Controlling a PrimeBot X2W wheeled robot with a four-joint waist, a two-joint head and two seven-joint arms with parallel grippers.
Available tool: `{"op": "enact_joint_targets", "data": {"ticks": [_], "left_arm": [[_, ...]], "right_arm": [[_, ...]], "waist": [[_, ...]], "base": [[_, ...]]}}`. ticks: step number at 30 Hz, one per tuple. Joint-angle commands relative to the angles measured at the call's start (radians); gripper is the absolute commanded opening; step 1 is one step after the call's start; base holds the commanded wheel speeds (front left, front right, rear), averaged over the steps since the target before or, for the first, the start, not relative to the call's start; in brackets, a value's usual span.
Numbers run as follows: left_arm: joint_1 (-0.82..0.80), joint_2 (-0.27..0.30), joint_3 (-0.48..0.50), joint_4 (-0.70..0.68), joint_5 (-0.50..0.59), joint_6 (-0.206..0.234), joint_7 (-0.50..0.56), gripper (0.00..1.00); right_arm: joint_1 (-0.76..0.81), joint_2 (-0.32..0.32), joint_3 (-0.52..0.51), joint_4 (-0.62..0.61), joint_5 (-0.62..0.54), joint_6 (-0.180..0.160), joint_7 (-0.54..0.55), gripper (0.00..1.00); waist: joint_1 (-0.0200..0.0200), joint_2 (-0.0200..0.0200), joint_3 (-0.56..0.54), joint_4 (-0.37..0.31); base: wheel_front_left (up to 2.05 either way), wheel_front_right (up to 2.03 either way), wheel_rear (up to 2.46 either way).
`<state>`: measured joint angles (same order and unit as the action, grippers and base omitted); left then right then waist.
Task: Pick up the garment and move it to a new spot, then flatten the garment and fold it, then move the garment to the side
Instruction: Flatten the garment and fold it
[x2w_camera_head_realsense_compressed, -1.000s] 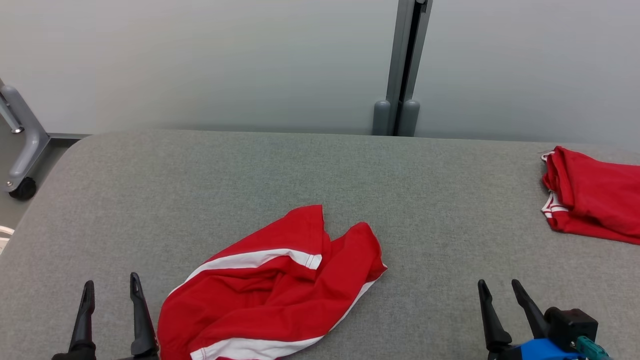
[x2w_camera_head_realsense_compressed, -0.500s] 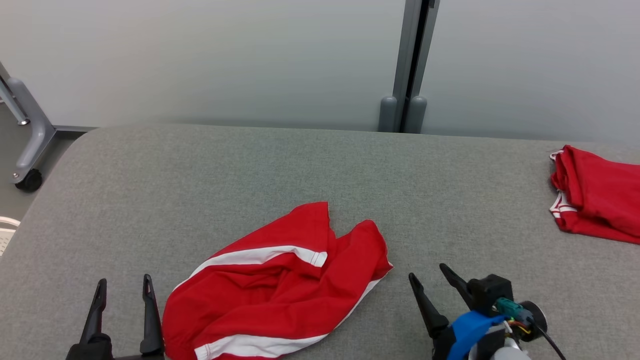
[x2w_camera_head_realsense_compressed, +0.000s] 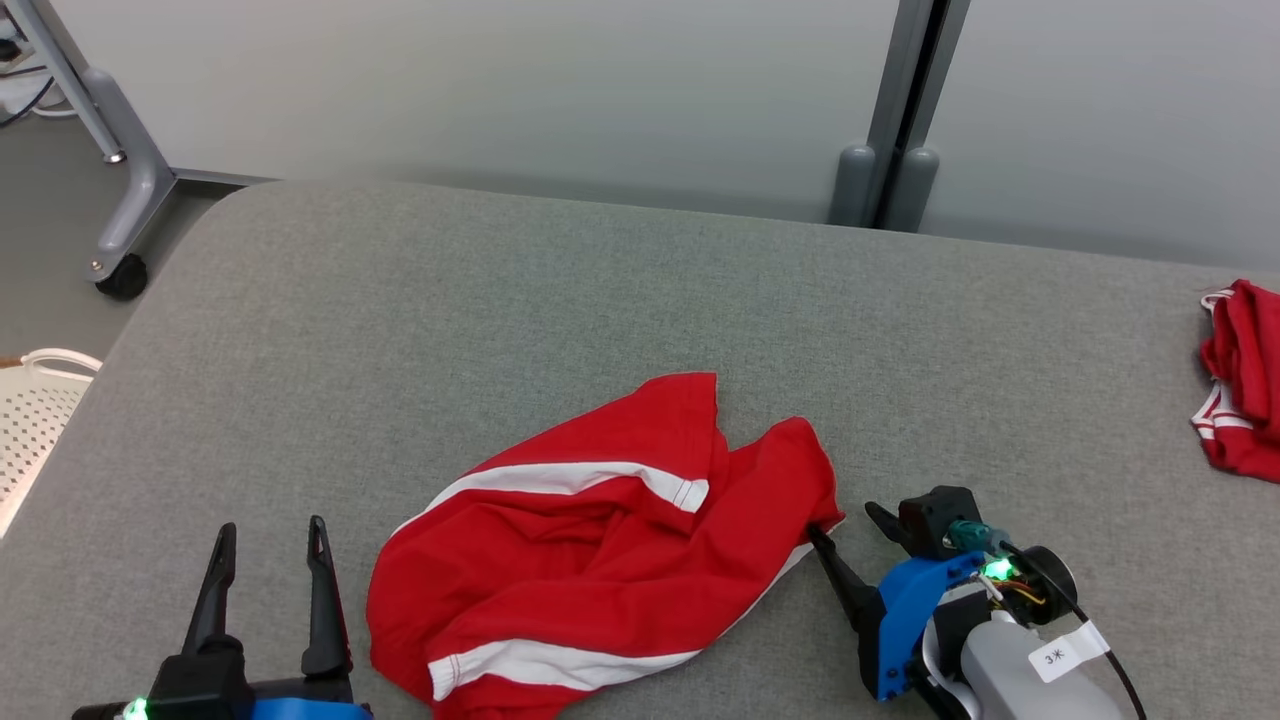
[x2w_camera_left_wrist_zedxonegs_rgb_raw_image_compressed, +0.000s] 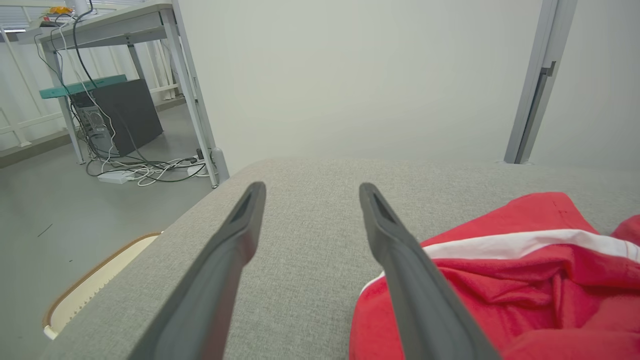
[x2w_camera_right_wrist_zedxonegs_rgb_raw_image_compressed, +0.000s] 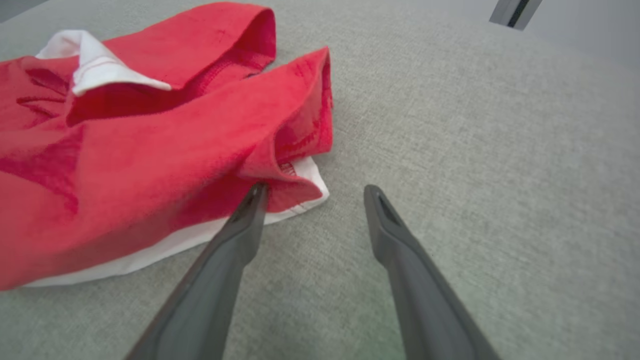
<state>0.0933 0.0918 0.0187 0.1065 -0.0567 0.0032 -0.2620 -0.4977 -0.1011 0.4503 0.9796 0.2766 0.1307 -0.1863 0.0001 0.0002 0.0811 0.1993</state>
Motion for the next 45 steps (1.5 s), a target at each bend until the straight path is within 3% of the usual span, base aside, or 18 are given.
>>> {"op": "enact_joint_targets", "data": {"ticks": [1, 2, 8, 14, 22, 27, 30, 31, 32, 37, 45], "left_arm": [[-0.023, -0.004, -0.002, -0.002, 0.007, 0.000, -0.004, 1.00], [-0.021, -0.008, -0.007, -0.004, 0.009, 0.004, -0.004, 1.00], [-0.029, -0.018, -0.009, 0.007, 0.009, -0.011, -0.004, 1.00], [-0.011, -0.020, 0.001, 0.016, 0.014, -0.014, -0.004, 1.00], [0.020, -0.026, 0.011, 0.011, 0.021, -0.012, -0.004, 1.00], [0.021, -0.029, 0.010, 0.011, 0.020, -0.018, -0.004, 1.00], [0.020, -0.030, 0.011, 0.012, 0.024, -0.019, -0.004, 1.00], [0.019, -0.030, 0.012, 0.013, 0.023, -0.020, -0.004, 1.00], [0.018, -0.030, 0.015, 0.014, 0.024, -0.021, -0.004, 1.00], [0.015, -0.030, 0.018, 0.018, 0.027, -0.027, -0.004, 1.00], [0.010, -0.021, 0.031, 0.025, 0.032, -0.035, -0.004, 1.00]], "right_arm": [[-0.020, 0.004, 0.008, 0.021, 0.011, 0.000, -0.002, 0.61], [-0.026, 0.009, 0.015, 0.038, 0.026, 0.000, -0.008, 0.00], [-0.041, 0.015, 0.055, 0.060, 0.106, 0.000, -0.060, 0.00], [0.055, -0.037, 0.068, -0.021, 0.175, 0.000, -0.079, 0.00], [0.284, -0.131, -0.006, -0.275, 0.224, 0.000, -0.074, 0.00], [0.463, -0.181, -0.104, -0.494, 0.210, 0.000, 0.034, 0.00], [0.540, -0.176, -0.169, -0.608, 0.214, 0.000, 0.106, 0.00], [0.558, -0.172, -0.191, -0.643, 0.207, 0.000, 0.122, 0.40], [0.575, -0.170, -0.207, -0.672, 0.190, 0.000, 0.136, 1.00], [0.617, -0.136, -0.265, -0.774, 0.148, 0.000, 0.163, 1.00], [0.583, -0.040, -0.376, -0.934, 0.015, 0.000, 0.023, 1.00]], "waist": [[-0.0001, -0.0002, 0.005, 0.005], [-0.0001, -0.0002, 0.007, 0.006], [-0.0001, -0.0002, 0.009, -0.012], [-0.0001, -0.0002, -0.022, -0.056], [-0.0001, -0.0002, -0.042, -0.130], [-0.0001, -0.0002, -0.038, -0.160], [-0.0001, -0.0002, -0.035, -0.167], [-0.0001, -0.0002, -0.034, -0.169], [-0.0001, -0.0002, -0.034, -0.170], [-0.0001, -0.0002, -0.035, -0.170], [-0.0001, -0.0002, -0.037, -0.172]], "base": [[0.00, 0.00, 0.00], [0.00, 0.00, 0.00], [0.00, 0.00, 0.00], [0.00, 0.00, 0.00], [0.00, 0.00, 0.00], [0.00, 0.00, 0.00], [0.00, 0.00, 0.00], [0.00, 0.00, 0.00], [0.00, 0.00, 0.00], [0.00, 0.00, 0.00], [0.00, 0.00, 0.00]]}}
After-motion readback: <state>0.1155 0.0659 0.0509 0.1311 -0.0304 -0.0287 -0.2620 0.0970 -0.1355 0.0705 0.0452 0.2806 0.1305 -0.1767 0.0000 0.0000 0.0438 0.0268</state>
